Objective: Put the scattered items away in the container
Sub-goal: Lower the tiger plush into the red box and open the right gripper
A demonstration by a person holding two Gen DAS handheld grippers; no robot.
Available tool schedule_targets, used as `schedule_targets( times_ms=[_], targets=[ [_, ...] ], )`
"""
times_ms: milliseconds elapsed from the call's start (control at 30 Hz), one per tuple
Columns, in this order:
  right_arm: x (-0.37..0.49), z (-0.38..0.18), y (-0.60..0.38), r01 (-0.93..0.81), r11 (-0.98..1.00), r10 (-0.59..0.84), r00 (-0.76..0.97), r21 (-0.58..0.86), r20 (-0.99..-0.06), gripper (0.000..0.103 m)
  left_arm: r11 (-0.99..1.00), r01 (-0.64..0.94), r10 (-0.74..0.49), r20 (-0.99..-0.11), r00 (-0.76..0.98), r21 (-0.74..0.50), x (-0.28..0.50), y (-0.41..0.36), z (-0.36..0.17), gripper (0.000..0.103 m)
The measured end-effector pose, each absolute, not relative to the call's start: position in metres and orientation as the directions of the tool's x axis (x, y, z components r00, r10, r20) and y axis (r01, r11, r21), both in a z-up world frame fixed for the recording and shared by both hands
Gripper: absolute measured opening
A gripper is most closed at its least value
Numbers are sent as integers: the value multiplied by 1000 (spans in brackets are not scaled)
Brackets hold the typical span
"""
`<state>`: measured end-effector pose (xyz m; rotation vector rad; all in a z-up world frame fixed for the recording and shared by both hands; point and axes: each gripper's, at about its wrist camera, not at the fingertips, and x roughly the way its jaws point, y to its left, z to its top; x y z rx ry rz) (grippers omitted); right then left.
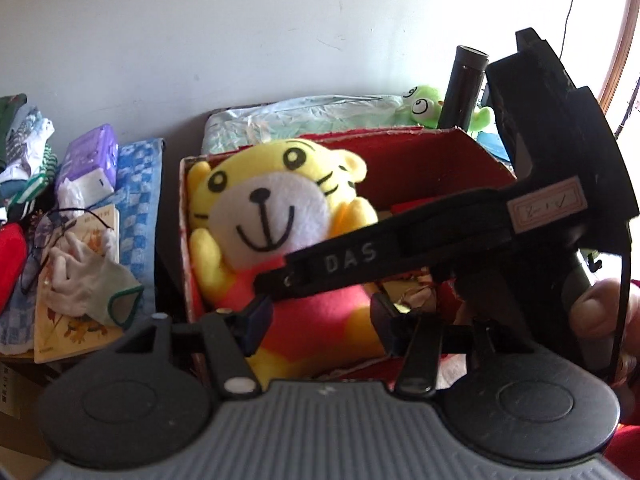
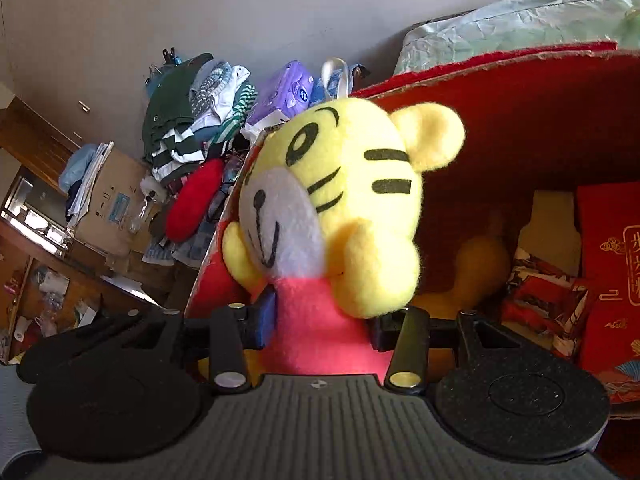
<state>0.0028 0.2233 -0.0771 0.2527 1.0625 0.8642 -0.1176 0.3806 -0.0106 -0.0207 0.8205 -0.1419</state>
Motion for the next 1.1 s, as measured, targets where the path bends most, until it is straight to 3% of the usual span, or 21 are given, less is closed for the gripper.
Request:
schedule_targets(
  times_ms=[200, 300, 500, 533, 633, 733, 867, 1000, 1100],
  targets=[
    [5, -76, 214, -485, 680, 704, 222, 550, -674, 57, 992, 119, -112, -738, 666, -43, -110, 375, -16, 60],
    [5, -73, 204, -460, 682, 710, 234, 568, -664, 67, 992, 119, -102, -750, 653, -31, -107, 375, -19, 60],
    [2, -54, 167, -384, 722, 692, 388, 576, -608, 65, 991, 130, -106, -752, 650, -27, -105, 378, -22, 60],
    [4, -51, 161, -368, 733, 680, 417, 572, -603, 63, 991, 132, -108, -751, 651, -28, -105, 378, -21, 60],
    [12, -51, 156, -326, 773, 633, 449, 544, -631, 37, 990, 140, -115, -748, 653, -30, -105, 378, -21, 61],
    [19, -65, 171, -304, 818, 575, 416, 489, -704, 23, 989, 145, -124, -743, 658, -37, -106, 378, -20, 61],
    [16, -72, 194, -364, 797, 597, 361, 481, -717, 4, 989, 146, -122, -743, 658, -33, -107, 378, -19, 62],
    [9, -72, 224, -477, 802, 555, 371, 360, -745, 4, 990, 134, -113, -747, 655, -33, -106, 379, -21, 63],
    [14, -77, 224, -476, 793, 566, 349, 379, -747, 4, 992, 126, -104, -746, 658, -27, -105, 376, -22, 66]
  ],
)
